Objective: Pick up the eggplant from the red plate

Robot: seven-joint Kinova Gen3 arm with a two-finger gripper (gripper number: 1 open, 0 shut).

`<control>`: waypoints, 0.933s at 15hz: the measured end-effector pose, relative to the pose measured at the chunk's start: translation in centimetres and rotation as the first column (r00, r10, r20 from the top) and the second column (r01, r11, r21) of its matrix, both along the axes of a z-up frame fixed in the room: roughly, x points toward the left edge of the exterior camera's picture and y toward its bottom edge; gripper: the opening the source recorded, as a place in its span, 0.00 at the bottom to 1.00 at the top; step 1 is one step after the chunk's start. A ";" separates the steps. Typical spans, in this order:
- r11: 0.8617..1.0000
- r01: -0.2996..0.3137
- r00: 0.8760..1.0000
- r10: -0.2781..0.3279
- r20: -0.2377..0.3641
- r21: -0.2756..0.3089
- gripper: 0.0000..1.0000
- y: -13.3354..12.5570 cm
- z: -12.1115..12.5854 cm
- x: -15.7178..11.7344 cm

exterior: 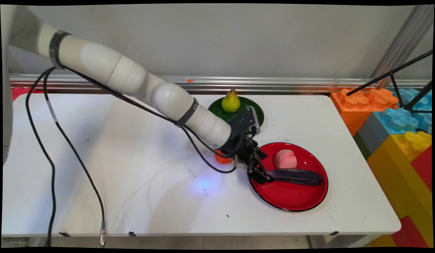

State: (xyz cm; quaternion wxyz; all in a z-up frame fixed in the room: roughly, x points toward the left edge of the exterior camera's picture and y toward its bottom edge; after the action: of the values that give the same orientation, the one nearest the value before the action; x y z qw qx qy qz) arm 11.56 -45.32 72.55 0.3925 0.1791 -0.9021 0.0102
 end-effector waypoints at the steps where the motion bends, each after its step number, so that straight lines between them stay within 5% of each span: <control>1: 1.000 0.002 1.000 -0.002 -0.001 0.003 1.00 0.0 -0.3 0.0; 12: 0.999 0.027 1.000 -0.027 0.002 -0.017 1.00 -0.8 -2.5 -0.9; 13: 0.999 0.028 1.000 -0.028 0.004 -0.020 0.00 -0.8 -2.6 -1.0; 14: 0.999 0.030 1.000 -0.030 0.006 -0.023 0.00 -0.9 -2.7 -1.0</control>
State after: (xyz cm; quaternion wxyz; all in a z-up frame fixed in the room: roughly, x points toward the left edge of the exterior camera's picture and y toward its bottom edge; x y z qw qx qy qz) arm 10.52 -46.20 69.89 0.3919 0.1609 -0.9057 0.0154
